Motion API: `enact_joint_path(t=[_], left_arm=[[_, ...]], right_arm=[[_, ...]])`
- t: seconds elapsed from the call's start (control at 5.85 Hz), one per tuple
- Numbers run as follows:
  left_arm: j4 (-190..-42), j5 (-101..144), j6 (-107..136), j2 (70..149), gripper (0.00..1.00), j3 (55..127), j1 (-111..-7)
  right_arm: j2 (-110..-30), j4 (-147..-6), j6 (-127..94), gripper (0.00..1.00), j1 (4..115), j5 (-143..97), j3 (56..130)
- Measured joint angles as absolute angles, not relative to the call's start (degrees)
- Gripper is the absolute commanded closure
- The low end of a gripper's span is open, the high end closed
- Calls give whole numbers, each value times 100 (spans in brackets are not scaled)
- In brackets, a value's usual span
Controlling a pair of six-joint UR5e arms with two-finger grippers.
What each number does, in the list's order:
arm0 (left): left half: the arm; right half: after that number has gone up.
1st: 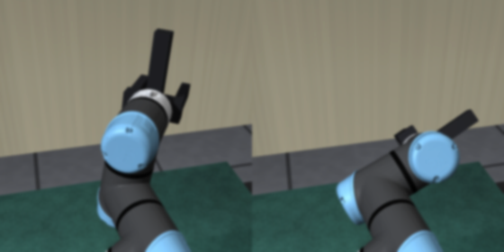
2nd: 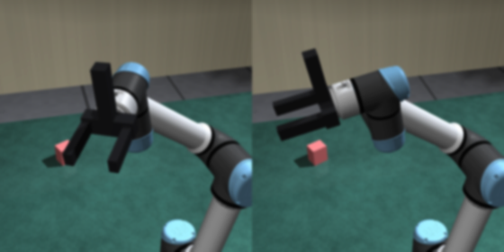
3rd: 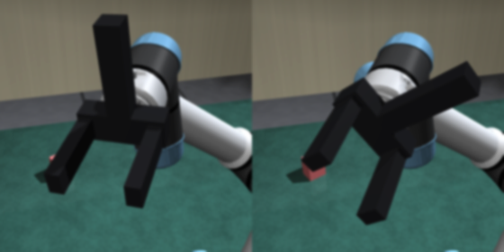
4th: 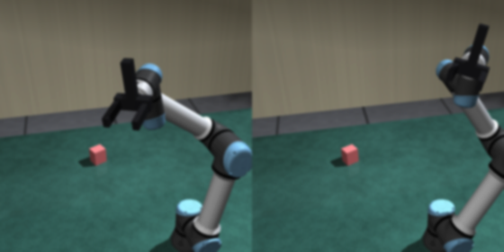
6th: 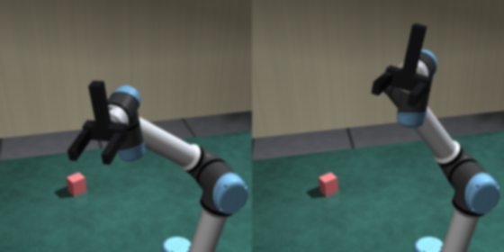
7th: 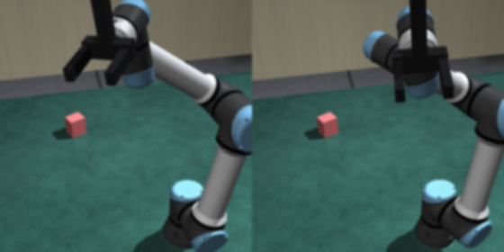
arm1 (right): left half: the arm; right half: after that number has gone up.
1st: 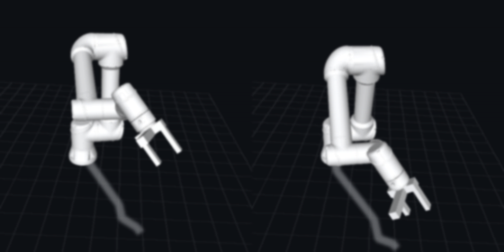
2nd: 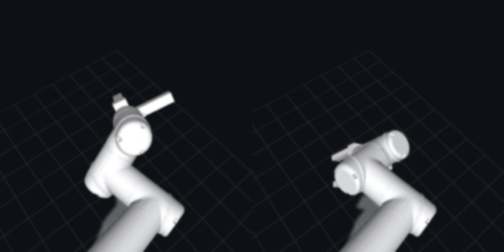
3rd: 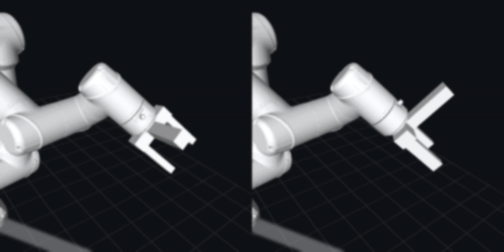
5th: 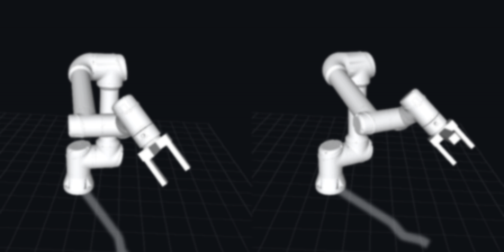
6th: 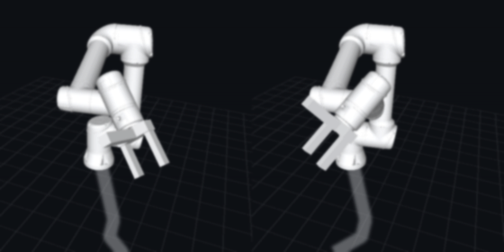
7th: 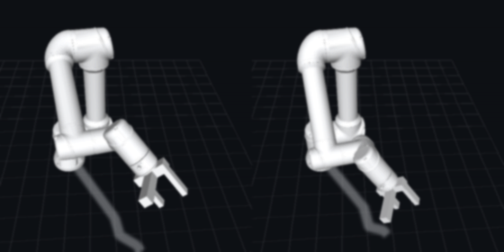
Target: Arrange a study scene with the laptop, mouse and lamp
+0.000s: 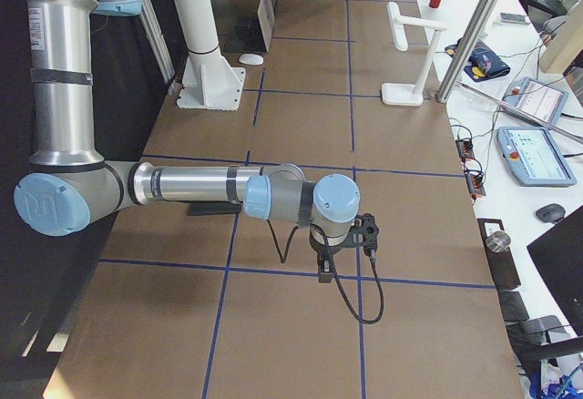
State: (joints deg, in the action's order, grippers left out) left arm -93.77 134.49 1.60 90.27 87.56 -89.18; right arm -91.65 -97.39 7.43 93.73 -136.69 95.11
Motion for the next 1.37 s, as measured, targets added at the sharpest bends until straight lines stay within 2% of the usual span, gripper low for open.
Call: enact_joint_path(t=[0.51, 0.68, 1.03, 1.37], left_arm=[[-9219, 13540, 303, 8965, 0, 9104, -8931], [-8831, 13629, 651, 8741, 0, 9737, -8930], [-7814, 13667, 1793, 8045, 0, 11568, -8846], [-7323, 13686, 4119, 7638, 2, 13162, -7970]], right_arm=[[-9136, -9738, 649, 0, 9369, -13667, 9531], [-9124, -9738, 555, 0, 9369, -13672, 9562], [-9084, -9715, 516, 0, 9369, -13654, 9658], [-9053, -9684, 440, 0, 9369, -13639, 9805]])
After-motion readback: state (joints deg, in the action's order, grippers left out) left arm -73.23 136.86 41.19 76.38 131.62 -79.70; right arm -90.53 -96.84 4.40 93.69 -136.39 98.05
